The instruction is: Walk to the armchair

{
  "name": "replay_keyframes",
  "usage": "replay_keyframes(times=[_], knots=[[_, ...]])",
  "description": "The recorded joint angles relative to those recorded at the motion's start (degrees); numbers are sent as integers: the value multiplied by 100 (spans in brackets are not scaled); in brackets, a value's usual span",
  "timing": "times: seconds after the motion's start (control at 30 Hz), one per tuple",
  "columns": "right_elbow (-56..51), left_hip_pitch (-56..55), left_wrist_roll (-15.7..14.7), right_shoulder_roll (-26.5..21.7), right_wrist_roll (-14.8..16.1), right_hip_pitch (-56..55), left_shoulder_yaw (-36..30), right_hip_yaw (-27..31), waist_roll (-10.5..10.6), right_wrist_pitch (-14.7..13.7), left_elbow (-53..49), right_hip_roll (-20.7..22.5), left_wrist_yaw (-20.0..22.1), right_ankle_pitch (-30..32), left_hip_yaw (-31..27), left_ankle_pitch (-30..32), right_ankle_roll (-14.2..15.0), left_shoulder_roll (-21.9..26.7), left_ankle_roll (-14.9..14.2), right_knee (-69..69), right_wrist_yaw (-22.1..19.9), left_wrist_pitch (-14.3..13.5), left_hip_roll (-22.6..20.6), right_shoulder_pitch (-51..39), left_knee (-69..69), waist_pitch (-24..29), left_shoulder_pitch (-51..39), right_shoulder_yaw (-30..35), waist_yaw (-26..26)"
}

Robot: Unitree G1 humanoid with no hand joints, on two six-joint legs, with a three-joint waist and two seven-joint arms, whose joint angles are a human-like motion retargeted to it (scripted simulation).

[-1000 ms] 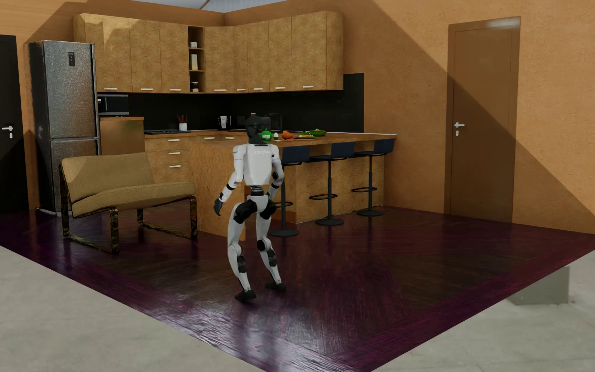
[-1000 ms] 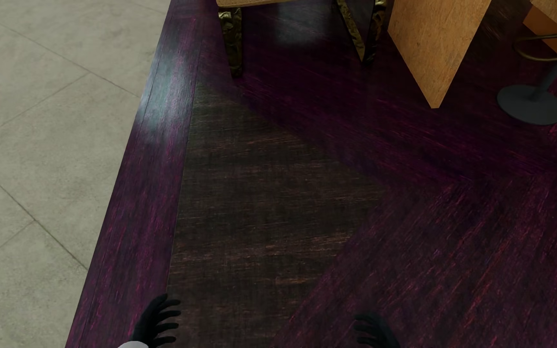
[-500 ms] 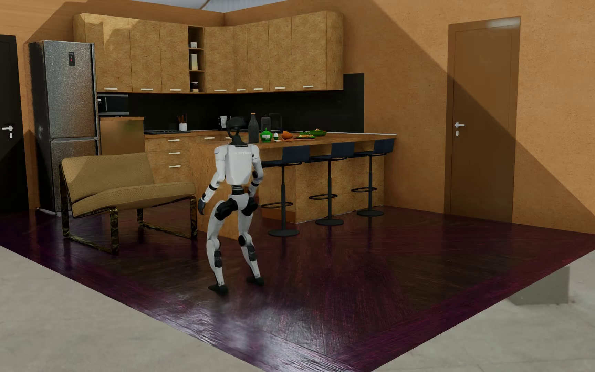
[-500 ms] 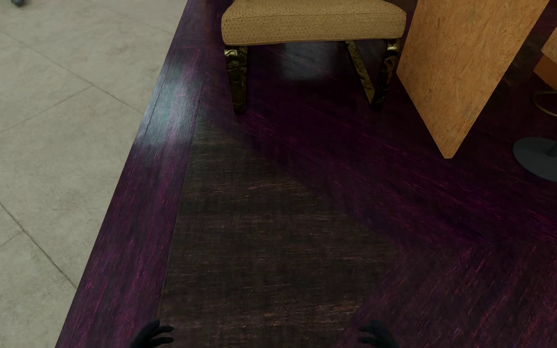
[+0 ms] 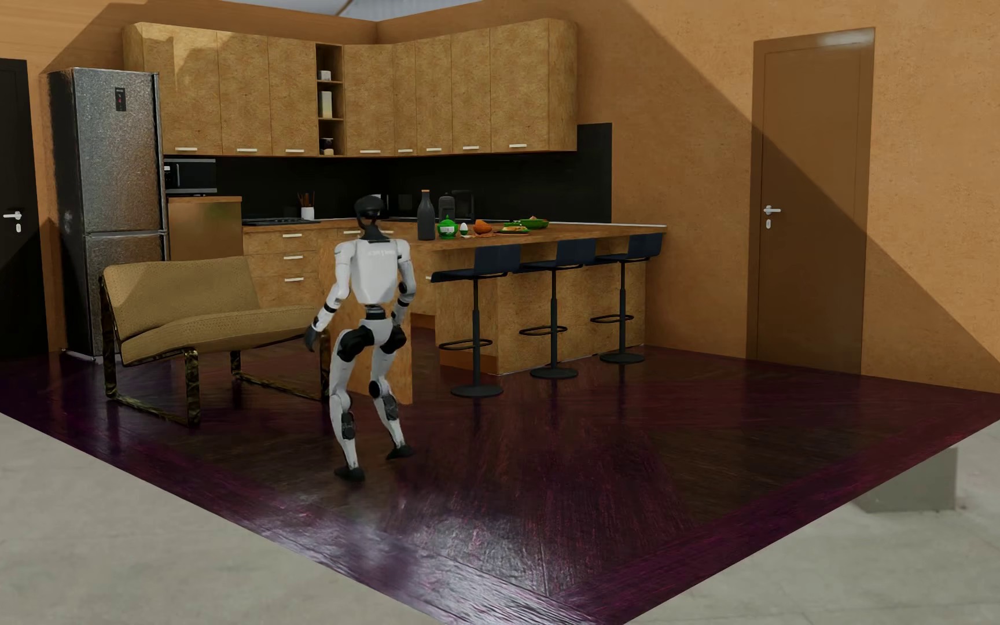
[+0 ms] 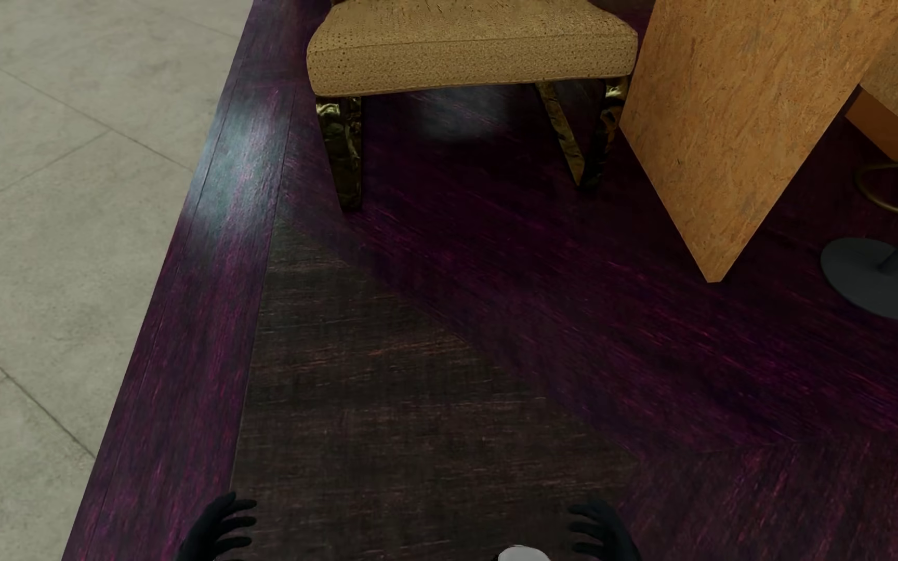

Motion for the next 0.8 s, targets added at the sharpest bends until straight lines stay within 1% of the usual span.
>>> replay_keyframes(times=[0.03, 0.07, 0.1, 0.13, 0.17, 0.2, 0.23, 0.27, 0.3, 0.33, 0.37, 0.4, 0.43, 0.47, 0.5, 0.53, 0.57, 0.6, 0.63, 0.67, 0.7, 0.73, 0.77, 0.8], knots=[[-26, 210, 66, -82, -84, -52, -185, -44, -98, 33, -259, -105, 48, -334, 41, -169, 230, -201, 17, -962, 296, 142, -4, 109, 59, -17, -143, -151, -37], [390, 117, 164, -315, -221, 95, -343, -1, -96, 12, -202, -112, 40, 58, -2, -277, 621, -480, -115, -1527, 524, 308, 29, 76, 603, -75, -473, -137, -96], [514, -159, 248, -382, -301, 203, -506, 66, -97, 7, -297, -73, -20, -74, 4, 247, 605, -504, -146, -1496, 595, 492, 31, 86, 1320, -82, -566, -53, -104], [617, -456, 305, -454, -279, 369, -497, 41, 9, -101, -263, -49, -101, -149, -46, 773, 603, -654, -160, -1616, 574, 634, 32, 338, 1850, -142, -637, -28, -49], [772, -680, 292, -424, -117, 570, -358, -18, 163, -248, -403, -3, -230, -203, -38, 737, 603, -727, -177, -1798, 432, 703, 83, 607, 1901, -212, -514, -19, 130], [646, -833, 232, -347, 88, 783, -217, -39, 339, -318, -354, 66, -397, -260, 7, 406, 616, -714, -205, -1956, 222, 576, 161, 651, 1588, -223, -328, 10, 323], [489, -942, 190, -226, 248, 984, -88, -30, 489, -368, -232, 132, -562, -344, 9, 127, 635, -598, -241, -2050, 23, 419, 246, 454, 1132, -186, -135, 26, 434], [216, -959, 178, -44, 314, 1104, -144, -21, 607, -437, -126, 194, -679, -512, -66, -11, 654, -390, -276, -1985, -93, 249, 385, 207, 115, -145, 37, -55, 462], [157, -857, 181, 15, 310, 1241, -139, 22, 611, -571, 7, 223, -706, -744, -44, 796, 663, -133, -309, -1826, -98, 88, 492, -17, -57, -100, 184, 76, 460], [170, -740, 155, 54, 302, 1288, -63, 83, 488, -683, 45, 180, -621, -918, -5, 932, 662, 9, -127, -1573, -41, 20, 446, -233, -13, -62, 228, 167, 430], [274, -637, 107, 24, 296, 1278, -35, 82, 288, -741, -75, 103, -408, -949, 8, 817, 468, 51, -148, -1331, 92, 82, 365, -352, -16, -33, 118, 236, 399], [278, -517, 41, -37, 306, 1323, -50, 120, 115, -650, -237, 75, -100, -906, 27, 752, 544, -86, -155, -1298, 253, 144, 329, -332, -119, -41, -8, 163, 320], [418, -377, -33, -19, 327, 1455, -101, 184, -52, -509, -307, 66, 214, -938, 59, 681, 632, -248, -166, -1417, 388, 131, 308, -317, -234, -70, -73, 25, 151], [327, -253, -108, -203, 355, 1608, -117, 223, -117, -289, -306, 145, 485, -958, 83, 531, 580, -335, -191, -1525, 483, 86, 385, -268, -216, -54, -124, 107, -10], [283, -172, -180, -254, 334, 1761, -7, 235, -171, -134, -185, 170, 656, -1045, 67, 366, 603, -414, -201, -1630, 431, 52, 397, -133, -159, -61, -216, 88, -90], [219, -119, -234, -226, 292, 1753, 135, 187, -158, 39, -12, 223, 759, -965, 18, 180, 506, -495, -213, -1375, 246, -13, 448, -166, -20, 8, -280, 208, -132], [180, -35, -268, -59, 257, 1460, 138, 163, -159, 213, -36, 263, 780, -517, -29, 44, 435, -390, -226, -637, -20, -52, 476, -334, 47, 113, -127, 244, -97], [137, 105, -276, 20, 260, 1074, 119, 192, -136, 302, -14, 337, 741, 412, -95, -36, 360, -282, -233, 93, -215, -38, 485, -398, -10, 163, 42, 162, -25], [165, 212, -270, 41, 256, 687, 123, 187, -189, 316, 54, 313, 664, 1057, -115, -57, 106, -207, -237, 486, -302, 36, 438, -302, -191, 53, 135, 154, 62], [201, 437, -238, 35, 184, 426, 87, 58, -273, 329, 76, 196, 524, 742, -53, -111, -256, -81, -260, 415, -218, 127, 428, -229, -376, -17, 255, 90, 23], [32, 589, -177, 54, -27, 240, -13, -78, -332, 353, 50, 117, 354, 26, -26, -235, -169, -59, -295, -125, -68, 315, 415, -85, -417, -68, 102, -92, -103], [19, 714, -131, -65, -256, 189, -179, -107, -393, 313, -213, 28, 199, -582, -7, -408, 0, -236, -322, -988, 72, 549, 353, 77, -336, -89, -166, -218, -170], [441, 535, -104, -315, -448, 351, -169, -111, -290, 180, -191, 53, 37, -423, -21, -522, 511, -560, -367, -1408, 123, 561, 439, 56, 464, -49, -469, -163, -200], [637, -12, -61, -429, -512, 441, -364, -52, -204, 12, -163, 67, -126, -567, -112, 300, 511, -575, -367, -1366, 63, 573, 387, 138, 1581, -26, -606, 37, -105]])
